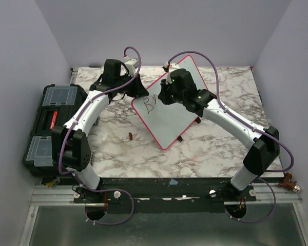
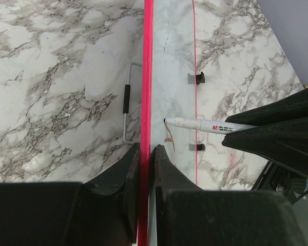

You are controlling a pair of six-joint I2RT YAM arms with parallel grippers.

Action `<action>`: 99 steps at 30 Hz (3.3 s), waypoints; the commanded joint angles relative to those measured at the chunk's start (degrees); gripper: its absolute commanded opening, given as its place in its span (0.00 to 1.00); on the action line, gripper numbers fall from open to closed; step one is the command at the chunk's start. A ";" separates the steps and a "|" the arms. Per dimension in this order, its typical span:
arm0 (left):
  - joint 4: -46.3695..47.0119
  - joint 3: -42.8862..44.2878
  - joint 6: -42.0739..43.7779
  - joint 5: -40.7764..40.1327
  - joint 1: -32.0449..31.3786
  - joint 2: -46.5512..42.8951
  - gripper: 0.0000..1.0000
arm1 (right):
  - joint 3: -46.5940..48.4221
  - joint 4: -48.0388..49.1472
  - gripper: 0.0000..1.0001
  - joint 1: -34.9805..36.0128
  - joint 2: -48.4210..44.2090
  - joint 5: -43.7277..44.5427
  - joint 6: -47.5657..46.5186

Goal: Write a sentence on the whiteboard
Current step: Write on the whiteboard at the whiteboard stand.

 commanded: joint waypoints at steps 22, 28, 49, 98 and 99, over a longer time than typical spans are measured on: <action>-2.17 0.77 3.71 -1.00 -1.76 -1.80 0.00 | -9.45 4.98 0.01 -0.81 -9.85 6.71 -1.47; -3.25 1.61 3.39 -2.20 -1.94 -1.53 0.00 | -10.77 6.31 0.01 -1.05 -10.97 6.26 -1.42; -11.23 8.59 4.23 -5.44 -1.94 1.27 0.00 | -16.15 10.96 0.01 -2.35 -15.31 2.20 -0.77; -8.76 4.07 6.43 -6.00 -1.94 -3.99 0.00 | -19.72 15.72 0.01 -2.89 -10.18 -6.04 1.20; -8.79 4.05 6.35 -5.95 -1.96 -3.99 0.00 | -20.28 15.71 0.01 -2.89 -10.46 -6.04 1.30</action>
